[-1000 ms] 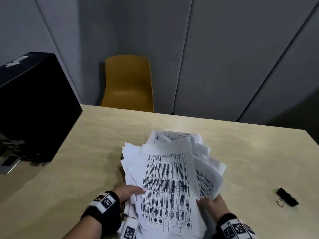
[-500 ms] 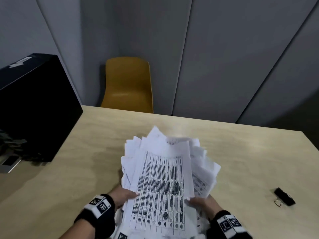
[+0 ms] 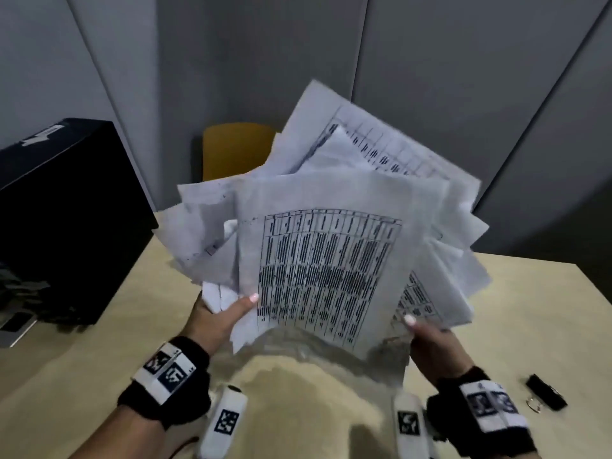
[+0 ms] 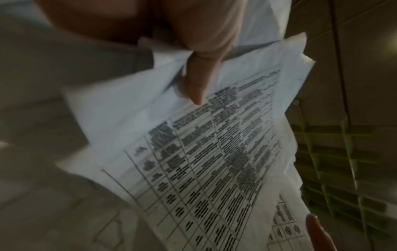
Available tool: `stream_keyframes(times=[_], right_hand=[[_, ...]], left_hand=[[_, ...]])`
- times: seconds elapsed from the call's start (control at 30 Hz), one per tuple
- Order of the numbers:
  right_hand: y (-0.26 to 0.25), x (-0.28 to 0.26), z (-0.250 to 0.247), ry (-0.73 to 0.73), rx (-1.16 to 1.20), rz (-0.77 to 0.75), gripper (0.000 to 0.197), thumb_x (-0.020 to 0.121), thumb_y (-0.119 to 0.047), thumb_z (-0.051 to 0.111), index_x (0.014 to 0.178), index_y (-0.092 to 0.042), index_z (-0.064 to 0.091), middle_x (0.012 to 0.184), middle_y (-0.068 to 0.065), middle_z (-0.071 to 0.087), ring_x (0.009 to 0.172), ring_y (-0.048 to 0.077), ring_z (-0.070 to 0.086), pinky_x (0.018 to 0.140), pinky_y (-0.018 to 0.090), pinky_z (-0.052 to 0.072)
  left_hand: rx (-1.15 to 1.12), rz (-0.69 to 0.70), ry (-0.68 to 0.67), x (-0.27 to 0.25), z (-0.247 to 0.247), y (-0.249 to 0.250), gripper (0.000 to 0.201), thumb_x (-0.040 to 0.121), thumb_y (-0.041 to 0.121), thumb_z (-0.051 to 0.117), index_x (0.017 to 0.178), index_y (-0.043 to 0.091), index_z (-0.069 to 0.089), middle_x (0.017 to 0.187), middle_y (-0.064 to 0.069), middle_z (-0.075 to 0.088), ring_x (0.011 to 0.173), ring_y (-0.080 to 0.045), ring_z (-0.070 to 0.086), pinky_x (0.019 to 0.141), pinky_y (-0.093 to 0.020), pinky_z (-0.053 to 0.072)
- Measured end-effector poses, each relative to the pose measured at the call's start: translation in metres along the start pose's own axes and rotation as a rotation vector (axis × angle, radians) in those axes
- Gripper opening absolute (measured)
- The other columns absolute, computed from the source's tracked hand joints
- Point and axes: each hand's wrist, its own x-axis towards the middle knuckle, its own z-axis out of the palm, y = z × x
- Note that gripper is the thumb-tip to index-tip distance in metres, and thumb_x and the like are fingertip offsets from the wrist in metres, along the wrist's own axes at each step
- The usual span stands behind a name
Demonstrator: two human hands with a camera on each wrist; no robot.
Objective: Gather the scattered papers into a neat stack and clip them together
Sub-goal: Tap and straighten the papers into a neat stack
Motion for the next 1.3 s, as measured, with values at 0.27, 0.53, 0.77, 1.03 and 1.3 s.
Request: stream_keyframes(times=[0.27, 0.53, 0.77, 1.03, 1.3], right_hand=[[0.019, 0.004, 0.002, 0.034, -0.006, 0.077, 0.061, 0.057, -0.01, 0.08, 0.115, -0.013, 0.061, 0.111, 0.015, 0.069, 0.106, 0.041, 0.061, 0.087, 0.053, 0.051], [-0.008, 0.008, -0.013, -0.029, 0.017, -0.045, 0.076, 0.044, -0.024, 0.091, 0.112, -0.005, 0.064, 0.114, 0.018, 0.067, 0.105, 0.032, 0.063, 0.087, 0.043, 0.052], [0.006, 0.01, 0.003, 0.08, -0.109, 0.029, 0.073, 0.047, -0.021, 0.088, 0.112, -0.003, 0.061, 0.104, 0.019, 0.071, 0.096, 0.036, 0.067, 0.086, 0.048, 0.054], [0.0, 0.006, -0.011, 0.012, 0.101, -0.11, 0.047, 0.064, -0.003, 0.074, 0.108, -0.017, 0.063, 0.093, -0.001, 0.073, 0.089, 0.016, 0.067, 0.076, 0.03, 0.056], [0.007, 0.006, -0.001, 0.227, -0.195, -0.09, 0.034, 0.074, 0.015, 0.061, 0.106, 0.003, 0.06, 0.083, -0.001, 0.074, 0.074, 0.003, 0.066, 0.073, 0.027, 0.055]], left_hand=[[-0.031, -0.158, -0.151, -0.013, 0.01, -0.022, 0.05, 0.057, 0.043, 0.083, 0.102, 0.024, 0.072, 0.095, 0.01, 0.073, 0.098, -0.012, 0.066, 0.09, -0.029, 0.049], [-0.148, -0.165, -0.158, -0.006, -0.008, -0.013, 0.064, 0.044, 0.04, 0.089, 0.1, 0.016, 0.07, 0.087, 0.002, 0.077, 0.092, -0.024, 0.071, 0.075, -0.035, 0.058], [-0.04, -0.12, 0.036, -0.011, 0.015, -0.026, 0.053, 0.064, 0.021, 0.081, 0.112, 0.021, 0.059, 0.095, 0.013, 0.061, 0.103, -0.02, 0.056, 0.088, -0.021, 0.037], [-0.189, -0.126, -0.068, -0.014, -0.003, -0.002, 0.05, 0.042, 0.025, 0.092, 0.08, 0.016, 0.061, 0.056, 0.015, 0.069, 0.066, -0.006, 0.067, 0.068, -0.019, 0.055], [-0.098, -0.129, -0.028, -0.006, -0.007, -0.021, 0.026, 0.075, 0.016, 0.074, 0.096, 0.021, 0.061, 0.094, -0.001, 0.072, 0.088, -0.016, 0.065, 0.08, -0.033, 0.053]])
